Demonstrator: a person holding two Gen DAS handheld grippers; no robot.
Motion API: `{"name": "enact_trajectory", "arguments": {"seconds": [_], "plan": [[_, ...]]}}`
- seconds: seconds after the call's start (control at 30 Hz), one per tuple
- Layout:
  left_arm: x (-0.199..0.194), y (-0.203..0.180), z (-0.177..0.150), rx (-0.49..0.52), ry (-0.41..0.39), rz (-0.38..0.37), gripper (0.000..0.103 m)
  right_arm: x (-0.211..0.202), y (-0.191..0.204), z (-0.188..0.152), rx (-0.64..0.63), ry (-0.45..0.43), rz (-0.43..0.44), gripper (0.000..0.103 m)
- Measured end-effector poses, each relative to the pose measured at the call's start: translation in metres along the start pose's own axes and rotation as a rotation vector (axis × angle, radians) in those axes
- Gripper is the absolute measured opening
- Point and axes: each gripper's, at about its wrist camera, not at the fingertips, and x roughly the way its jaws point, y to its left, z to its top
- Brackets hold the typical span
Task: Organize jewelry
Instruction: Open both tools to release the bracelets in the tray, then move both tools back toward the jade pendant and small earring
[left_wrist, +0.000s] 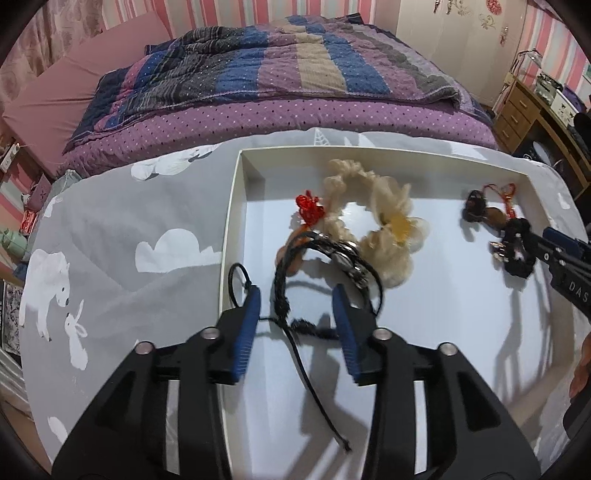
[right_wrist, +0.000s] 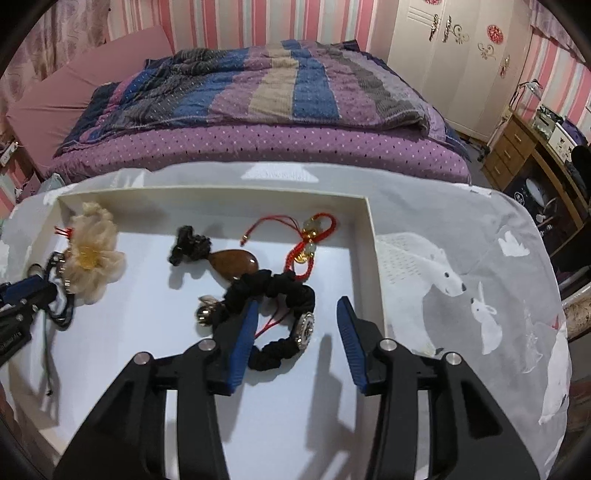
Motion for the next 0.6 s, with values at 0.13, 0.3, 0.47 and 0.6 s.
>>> {"name": "enact_trajectory", "arguments": {"seconds": [0.13, 0.3, 0.47, 0.6], "plan": [[-0.034, 0.0, -0.005, 0.007, -0.06, 0.02, 0.077, -0.031, 0.001, 0.001, -0.001, -0.046, 0.0, 0.064], [-0.081, 0.007, -0.018, 0.001, -0.117, 0.009, 0.096, -0.078, 0.0, -0.009, -0.012, -0.109, -0.001, 0.079], [-0.126, 0.02, -0.055, 0.002, -0.155, -0.013, 0.1, -0.128, 0.004, -0.035, -0.038, -0.158, -0.01, 0.096], [-0.147, 0.029, -0.079, -0.011, -0.16, -0.016, 0.1, -0.156, 0.009, -0.058, -0.06, -0.178, -0.023, 0.096]]}}
